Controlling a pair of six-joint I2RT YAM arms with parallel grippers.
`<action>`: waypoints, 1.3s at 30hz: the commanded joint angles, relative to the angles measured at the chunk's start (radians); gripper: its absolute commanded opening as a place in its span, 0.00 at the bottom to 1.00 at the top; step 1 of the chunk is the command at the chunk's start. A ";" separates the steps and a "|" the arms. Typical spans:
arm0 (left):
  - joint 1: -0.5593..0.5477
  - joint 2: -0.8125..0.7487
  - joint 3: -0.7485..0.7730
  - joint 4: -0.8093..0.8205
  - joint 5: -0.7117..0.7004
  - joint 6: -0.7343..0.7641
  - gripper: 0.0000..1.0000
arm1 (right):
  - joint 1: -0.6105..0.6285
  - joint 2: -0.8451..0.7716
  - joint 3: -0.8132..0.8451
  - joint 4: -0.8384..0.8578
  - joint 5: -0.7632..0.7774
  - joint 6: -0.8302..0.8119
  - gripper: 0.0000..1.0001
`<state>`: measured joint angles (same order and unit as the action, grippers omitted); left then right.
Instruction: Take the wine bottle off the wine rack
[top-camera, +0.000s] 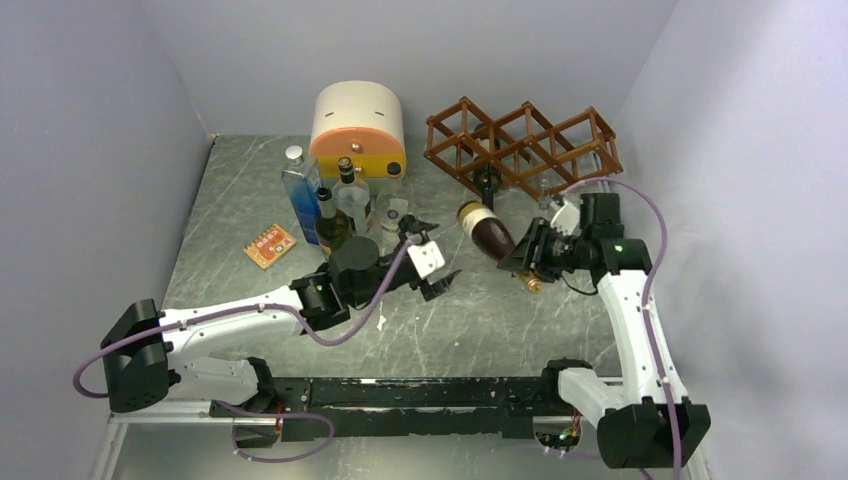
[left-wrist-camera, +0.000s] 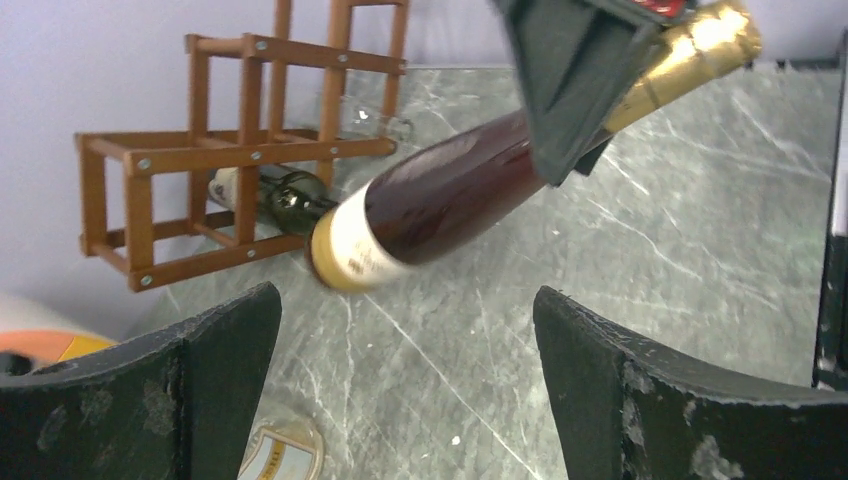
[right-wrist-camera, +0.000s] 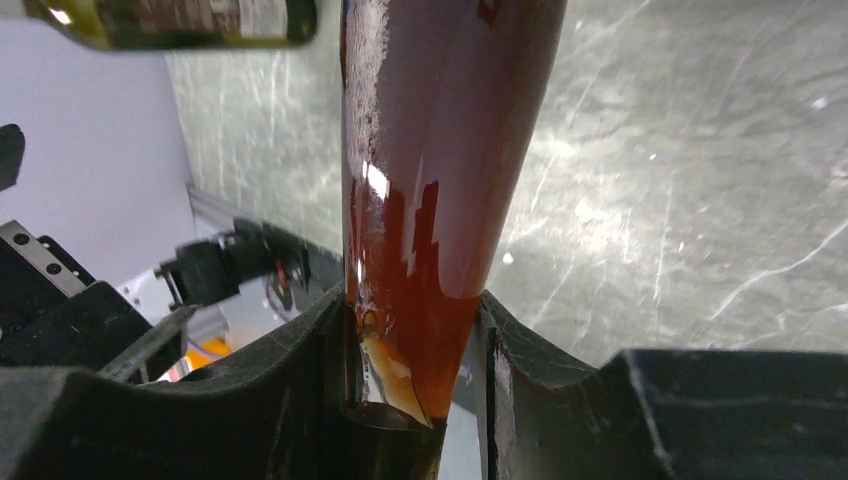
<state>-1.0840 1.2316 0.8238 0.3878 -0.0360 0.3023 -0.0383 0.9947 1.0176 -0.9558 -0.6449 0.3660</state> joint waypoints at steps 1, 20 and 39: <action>-0.065 0.033 0.016 -0.027 0.048 0.158 1.00 | 0.155 0.031 0.109 0.068 -0.105 -0.085 0.00; -0.214 0.116 -0.043 -0.050 0.047 0.348 0.99 | 0.570 0.053 0.063 0.213 -0.097 0.072 0.00; -0.215 0.156 -0.041 0.011 -0.153 0.362 0.69 | 0.603 -0.015 0.076 0.163 -0.111 0.041 0.00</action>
<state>-1.2934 1.3792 0.7818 0.3500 -0.1299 0.6582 0.5594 1.0607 1.0275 -0.9714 -0.5915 0.4400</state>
